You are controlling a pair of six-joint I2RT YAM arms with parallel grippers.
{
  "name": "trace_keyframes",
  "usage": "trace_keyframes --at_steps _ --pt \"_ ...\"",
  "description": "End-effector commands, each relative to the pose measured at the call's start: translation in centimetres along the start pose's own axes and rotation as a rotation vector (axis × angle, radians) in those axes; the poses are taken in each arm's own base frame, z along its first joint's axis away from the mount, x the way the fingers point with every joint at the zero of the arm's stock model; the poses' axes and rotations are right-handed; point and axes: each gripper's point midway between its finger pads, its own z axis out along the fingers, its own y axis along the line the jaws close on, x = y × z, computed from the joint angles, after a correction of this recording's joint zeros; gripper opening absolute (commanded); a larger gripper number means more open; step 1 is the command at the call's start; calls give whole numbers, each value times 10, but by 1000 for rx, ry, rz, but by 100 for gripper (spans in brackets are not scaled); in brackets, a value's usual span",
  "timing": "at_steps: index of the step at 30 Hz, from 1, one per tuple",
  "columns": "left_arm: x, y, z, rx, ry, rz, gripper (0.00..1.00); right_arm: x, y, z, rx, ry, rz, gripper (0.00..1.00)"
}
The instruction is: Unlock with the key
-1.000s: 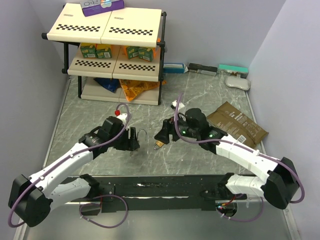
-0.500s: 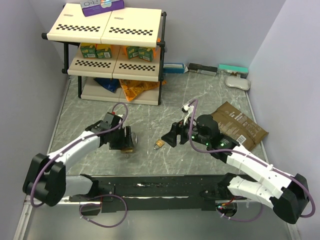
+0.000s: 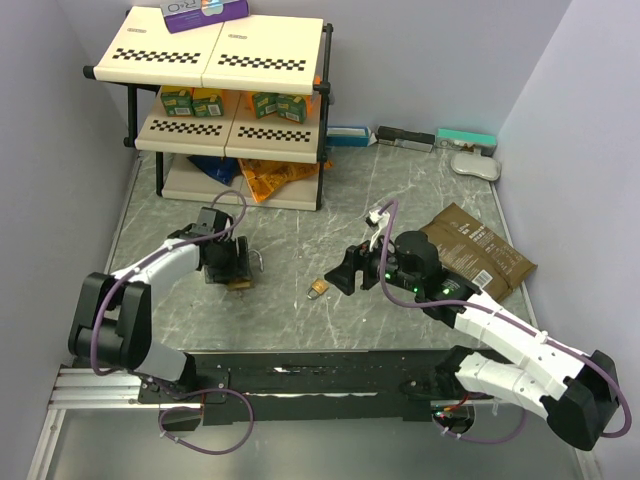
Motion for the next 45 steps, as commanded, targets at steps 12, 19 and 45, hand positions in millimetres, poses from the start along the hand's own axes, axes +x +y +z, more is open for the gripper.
trace_keyframes --at_steps 12,19,45 --pt "-71 -11 -6 -39 -182 -15 1 8 -9 17 6 -6 42 84" --pt "-71 -15 -11 -17 -190 -20 1 22 -1 33 -29 11 75 83" --pt "-54 -85 -112 414 -348 -59 1 3 75 161 -173 -129 89 69"
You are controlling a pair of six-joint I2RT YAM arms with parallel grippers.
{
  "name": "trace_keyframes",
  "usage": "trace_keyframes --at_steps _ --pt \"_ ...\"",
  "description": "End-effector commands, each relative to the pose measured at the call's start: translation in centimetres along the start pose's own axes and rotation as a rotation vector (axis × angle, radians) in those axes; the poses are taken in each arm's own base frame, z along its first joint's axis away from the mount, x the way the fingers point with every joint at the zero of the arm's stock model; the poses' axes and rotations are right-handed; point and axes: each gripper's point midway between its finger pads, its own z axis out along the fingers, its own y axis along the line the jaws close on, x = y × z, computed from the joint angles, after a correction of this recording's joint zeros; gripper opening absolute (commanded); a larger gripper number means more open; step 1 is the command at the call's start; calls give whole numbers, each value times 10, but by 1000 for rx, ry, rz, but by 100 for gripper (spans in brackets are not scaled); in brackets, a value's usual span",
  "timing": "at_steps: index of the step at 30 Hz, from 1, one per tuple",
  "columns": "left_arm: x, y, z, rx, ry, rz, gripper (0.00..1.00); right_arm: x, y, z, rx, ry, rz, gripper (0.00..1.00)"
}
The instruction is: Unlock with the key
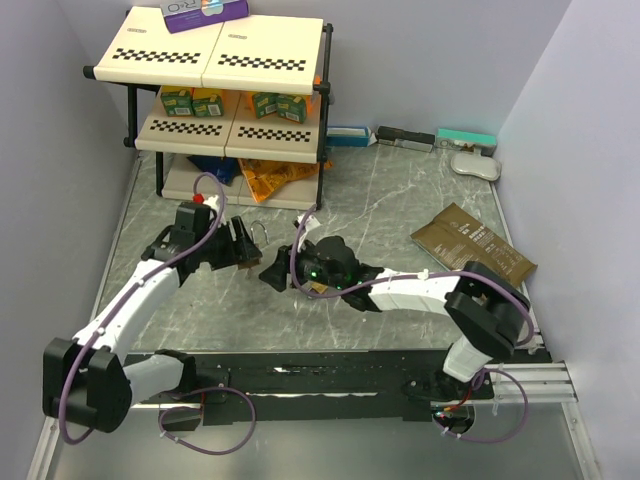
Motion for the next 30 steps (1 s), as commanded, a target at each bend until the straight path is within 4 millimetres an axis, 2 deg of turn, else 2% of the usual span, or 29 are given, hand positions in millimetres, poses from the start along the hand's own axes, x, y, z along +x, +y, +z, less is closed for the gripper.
trace_keyframes --at_steps 1,7,15,20,30 --pt "-20 -35 -22 137 -96 -2 1 -27 19 17 -40 -116 -15 68" --pt "-24 -42 -28 168 -113 -19 1 -26 25 26 -57 -130 -38 63" --pt "-26 -46 -33 181 -128 -28 1 -34 30 42 -67 -157 -30 56" --pt "-26 -47 -35 188 -137 -33 1 -31 26 51 -51 -152 -23 52" --pt "-27 -50 -36 206 -147 -43 1 -30 22 57 -35 -153 -17 41"
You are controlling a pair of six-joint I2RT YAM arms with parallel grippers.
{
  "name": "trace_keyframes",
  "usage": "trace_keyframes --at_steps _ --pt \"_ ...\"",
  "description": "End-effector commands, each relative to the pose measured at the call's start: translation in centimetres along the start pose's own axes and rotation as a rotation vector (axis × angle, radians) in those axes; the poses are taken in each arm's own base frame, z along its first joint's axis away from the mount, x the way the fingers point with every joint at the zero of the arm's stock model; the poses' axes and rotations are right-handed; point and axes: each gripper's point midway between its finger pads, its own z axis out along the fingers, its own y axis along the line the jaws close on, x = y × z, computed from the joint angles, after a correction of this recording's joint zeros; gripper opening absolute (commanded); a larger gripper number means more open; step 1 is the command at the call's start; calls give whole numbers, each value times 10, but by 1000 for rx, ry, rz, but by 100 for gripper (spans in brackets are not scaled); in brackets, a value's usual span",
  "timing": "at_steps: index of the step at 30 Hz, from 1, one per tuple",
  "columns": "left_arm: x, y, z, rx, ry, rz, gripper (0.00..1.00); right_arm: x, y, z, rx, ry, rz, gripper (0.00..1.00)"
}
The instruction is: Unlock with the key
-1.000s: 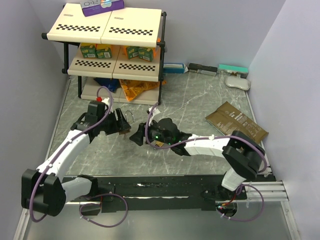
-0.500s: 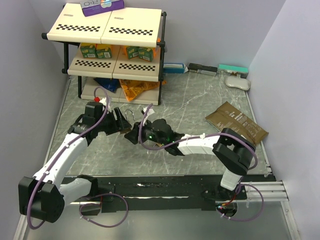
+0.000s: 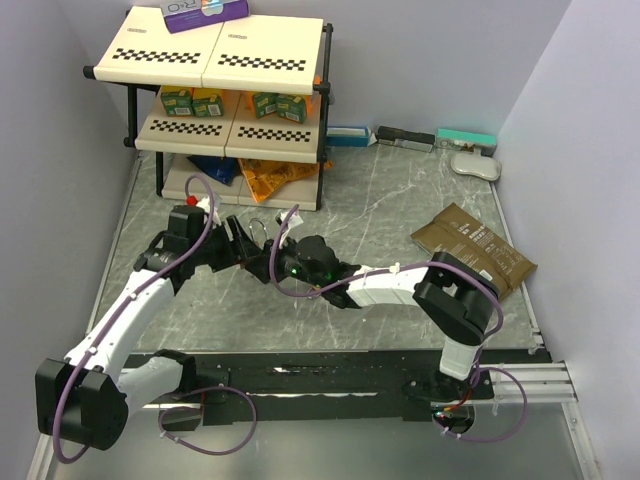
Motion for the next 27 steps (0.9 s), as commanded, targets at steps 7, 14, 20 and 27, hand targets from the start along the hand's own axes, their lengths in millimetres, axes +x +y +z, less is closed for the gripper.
trace_keyframes --at_steps 7,14,20,27 --pt "-23 -31 -11 121 -100 28 1 -15 13 15 -30 -49 15 22" --pt "-28 -28 -5 108 -107 29 1 -11 9 15 -14 -38 19 12" --pt "-35 -26 0 84 -123 32 1 -3 5 12 7 -27 36 0" --pt "-49 -24 2 53 -171 21 1 6 7 9 31 -11 35 0"
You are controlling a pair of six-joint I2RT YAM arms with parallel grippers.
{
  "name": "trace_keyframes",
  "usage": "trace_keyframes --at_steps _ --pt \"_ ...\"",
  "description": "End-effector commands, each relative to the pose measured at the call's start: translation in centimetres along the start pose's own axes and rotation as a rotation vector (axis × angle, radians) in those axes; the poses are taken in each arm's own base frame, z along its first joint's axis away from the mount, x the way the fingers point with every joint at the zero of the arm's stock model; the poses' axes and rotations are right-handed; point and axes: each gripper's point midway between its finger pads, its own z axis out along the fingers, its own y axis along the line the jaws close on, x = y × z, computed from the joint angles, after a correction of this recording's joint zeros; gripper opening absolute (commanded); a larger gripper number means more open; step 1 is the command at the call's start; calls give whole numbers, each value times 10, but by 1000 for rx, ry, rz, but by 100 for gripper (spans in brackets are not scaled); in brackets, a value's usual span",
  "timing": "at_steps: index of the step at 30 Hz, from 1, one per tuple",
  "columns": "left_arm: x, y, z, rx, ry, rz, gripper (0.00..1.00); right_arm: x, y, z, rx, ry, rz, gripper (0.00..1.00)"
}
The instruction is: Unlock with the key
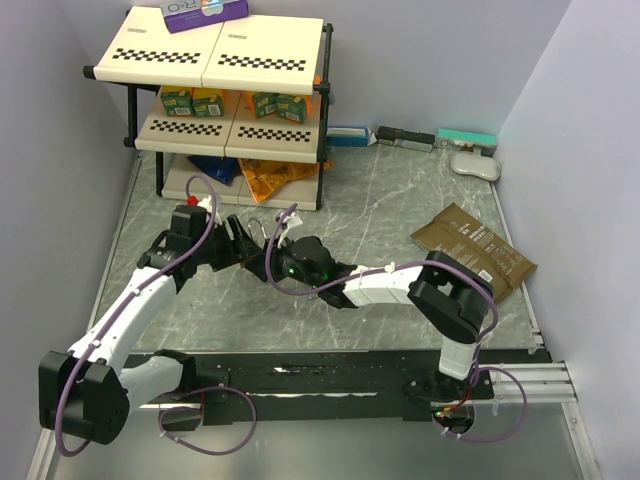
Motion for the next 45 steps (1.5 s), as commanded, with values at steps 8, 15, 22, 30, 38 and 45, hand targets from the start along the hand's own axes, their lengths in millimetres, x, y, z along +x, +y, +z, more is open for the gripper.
trace_keyframes --at_steps 8,15,22,30,38,45 --pt "-44 -38 -3 116 -136 14 1 3 15 -9 -9 -42 -29 16" --pt "-36 -35 -1 121 -117 11 1 -7 16 -13 -1 -67 -54 31" --pt "-34 -32 -4 109 -121 10 1 -3 16 -15 -1 -60 -54 46" --pt "-36 -32 -2 110 -124 7 1 -7 14 -19 16 -77 -64 56" --pt "-33 -31 -3 112 -121 10 1 -21 15 -22 31 -114 -78 58" --pt "-32 -32 -4 117 -122 10 1 -22 13 -15 43 -99 -84 51"
